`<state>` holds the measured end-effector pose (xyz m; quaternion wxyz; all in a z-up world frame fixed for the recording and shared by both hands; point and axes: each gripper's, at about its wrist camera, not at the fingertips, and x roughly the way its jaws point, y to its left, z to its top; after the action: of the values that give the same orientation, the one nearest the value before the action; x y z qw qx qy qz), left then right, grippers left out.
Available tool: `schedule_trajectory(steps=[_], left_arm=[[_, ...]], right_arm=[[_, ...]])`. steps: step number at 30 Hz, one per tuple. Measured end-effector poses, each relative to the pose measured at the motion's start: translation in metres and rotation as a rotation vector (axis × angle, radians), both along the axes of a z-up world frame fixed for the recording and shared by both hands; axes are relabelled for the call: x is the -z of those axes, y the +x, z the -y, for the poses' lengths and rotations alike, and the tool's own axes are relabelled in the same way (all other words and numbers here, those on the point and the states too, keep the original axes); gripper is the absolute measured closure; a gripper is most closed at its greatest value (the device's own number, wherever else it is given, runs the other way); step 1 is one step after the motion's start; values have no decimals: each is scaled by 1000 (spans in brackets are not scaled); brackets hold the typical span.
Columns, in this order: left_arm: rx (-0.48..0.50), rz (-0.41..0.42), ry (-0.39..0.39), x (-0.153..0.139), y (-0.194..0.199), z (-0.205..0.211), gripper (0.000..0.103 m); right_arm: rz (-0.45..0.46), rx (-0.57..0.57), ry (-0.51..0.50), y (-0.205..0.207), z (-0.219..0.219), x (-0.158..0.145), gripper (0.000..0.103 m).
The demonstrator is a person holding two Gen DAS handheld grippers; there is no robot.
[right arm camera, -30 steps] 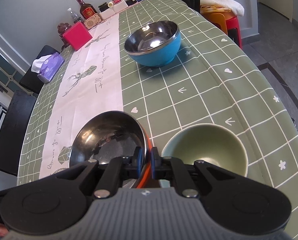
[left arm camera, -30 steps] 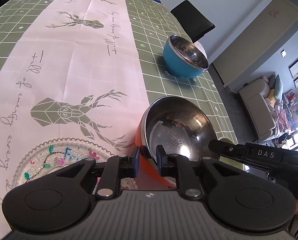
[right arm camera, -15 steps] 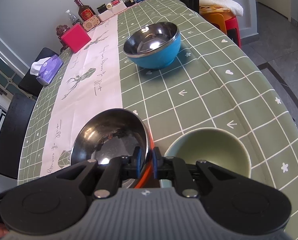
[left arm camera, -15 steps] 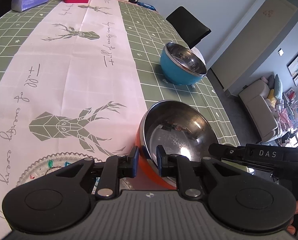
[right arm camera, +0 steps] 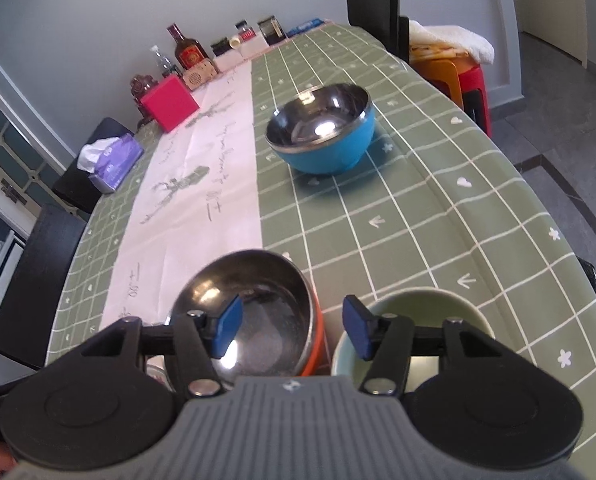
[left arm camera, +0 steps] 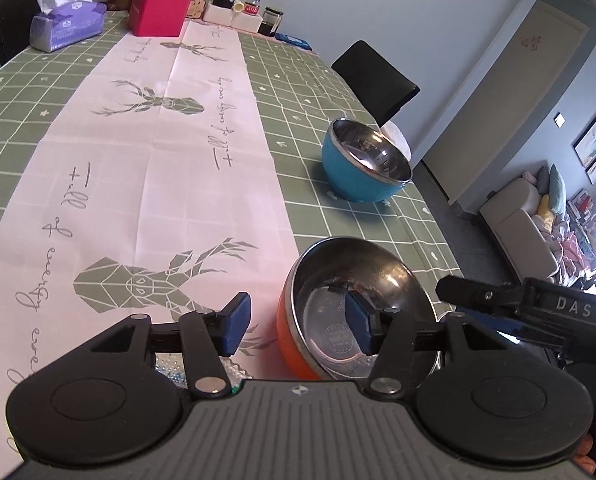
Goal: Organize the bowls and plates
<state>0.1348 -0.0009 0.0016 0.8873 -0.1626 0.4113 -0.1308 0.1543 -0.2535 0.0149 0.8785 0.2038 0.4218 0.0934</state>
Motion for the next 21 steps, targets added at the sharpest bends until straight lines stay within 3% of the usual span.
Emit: schedule_trajectory(steps=[2,9,16,21], left_arm=[[9,15,5,-6,1,1,41],[28,64,10,-36,22,4,41],[78,63,41,-51,66,22,41],[99,3,40,-50,107,35,41]], right_arm=[[39,14,-1,1,2,-6,39],[162,122,-86,19,13,-25,38],[140,132,-67,56,23,-29,38],[85,148,-56,90,29,-24,38]])
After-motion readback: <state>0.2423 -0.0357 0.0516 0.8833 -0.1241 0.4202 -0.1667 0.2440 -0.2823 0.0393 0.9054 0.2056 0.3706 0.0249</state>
